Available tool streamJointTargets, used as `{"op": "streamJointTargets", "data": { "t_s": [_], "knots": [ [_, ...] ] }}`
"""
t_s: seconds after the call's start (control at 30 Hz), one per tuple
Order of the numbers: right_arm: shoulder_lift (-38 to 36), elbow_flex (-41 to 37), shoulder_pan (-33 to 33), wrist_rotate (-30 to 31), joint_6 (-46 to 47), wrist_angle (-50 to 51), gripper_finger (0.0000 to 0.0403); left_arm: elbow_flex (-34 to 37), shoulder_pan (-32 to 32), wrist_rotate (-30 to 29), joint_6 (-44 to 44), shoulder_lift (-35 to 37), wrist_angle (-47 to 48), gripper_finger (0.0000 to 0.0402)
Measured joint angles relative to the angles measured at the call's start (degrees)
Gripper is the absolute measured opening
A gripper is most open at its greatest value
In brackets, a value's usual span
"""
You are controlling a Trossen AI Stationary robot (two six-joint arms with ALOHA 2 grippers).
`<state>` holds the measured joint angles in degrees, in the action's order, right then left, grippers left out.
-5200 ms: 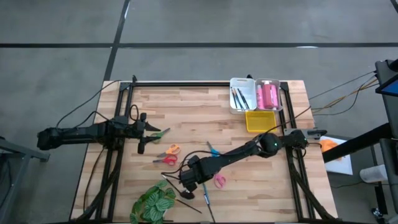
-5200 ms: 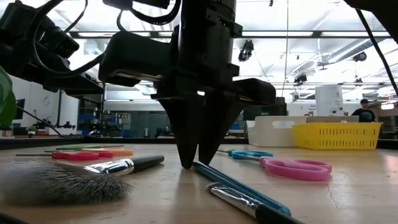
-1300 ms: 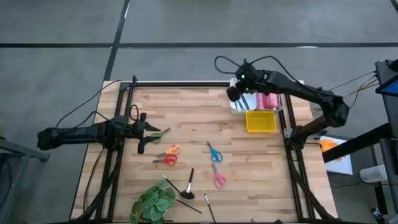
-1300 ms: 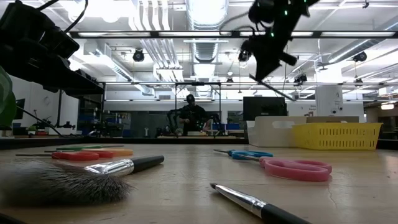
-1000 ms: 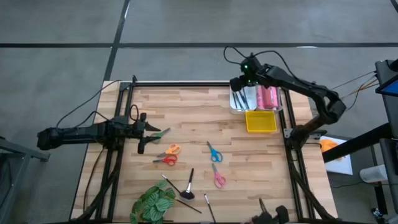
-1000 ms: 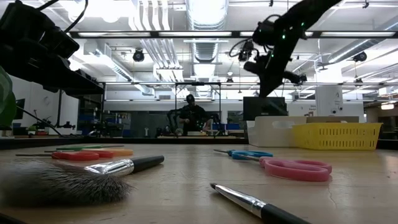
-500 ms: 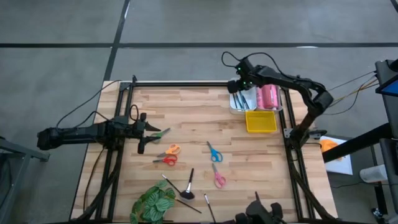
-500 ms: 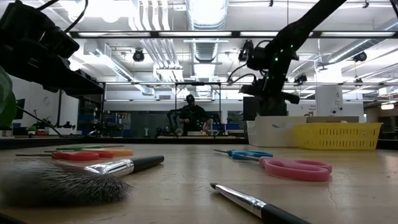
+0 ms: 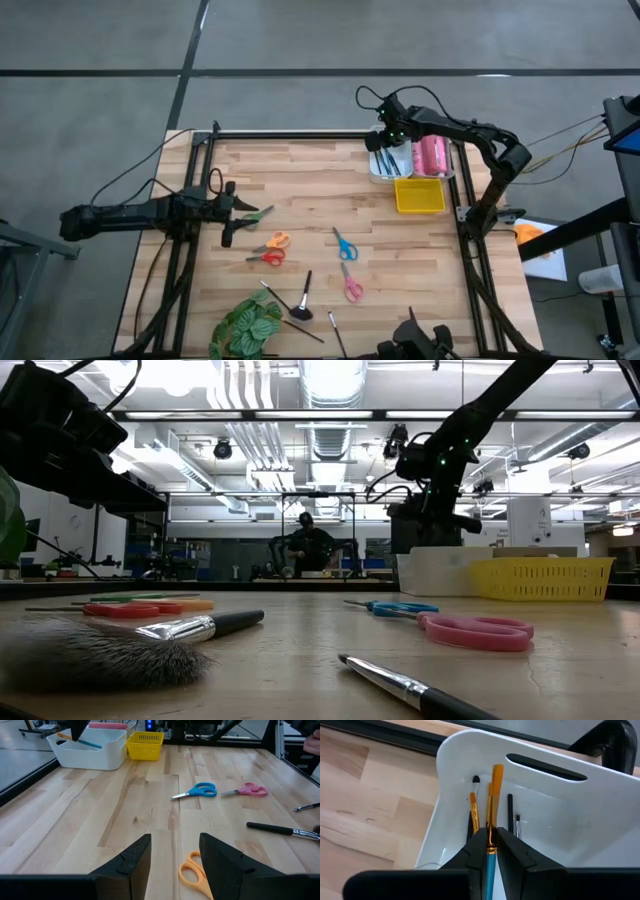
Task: Pick & Place Paint Supplies
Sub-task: Put the blue paint brush into the white bin, then put the black paint brush into the white bin
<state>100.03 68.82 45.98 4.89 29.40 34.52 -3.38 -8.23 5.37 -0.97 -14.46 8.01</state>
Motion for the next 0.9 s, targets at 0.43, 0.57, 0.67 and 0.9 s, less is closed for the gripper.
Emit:
{"op": "streamJointTargets", "data": {
  "t_s": [0.43,0.57,0.67,0.9],
  "knots": [
    [0.1,-0.8,0.8,-0.6,0.2,-0.2,0.0116,0.0,0.0,0.0,0.0,0.0,0.0,0.0169],
    [0.1,-0.9,0.8,-0.8,0.2,-0.3,0.0117,0.0,0.0,0.0,0.0,0.0,0.0,0.0169],
    [0.0,-0.9,0.8,-1.4,0.1,-0.4,0.0117,0.0,0.0,0.0,0.0,0.0,0.0,0.0169],
    [-2.3,-0.3,0.7,-2.7,-1.4,-0.3,0.0118,0.0,0.0,0.0,0.0,0.0,0.0,0.0169]
  ]
}}
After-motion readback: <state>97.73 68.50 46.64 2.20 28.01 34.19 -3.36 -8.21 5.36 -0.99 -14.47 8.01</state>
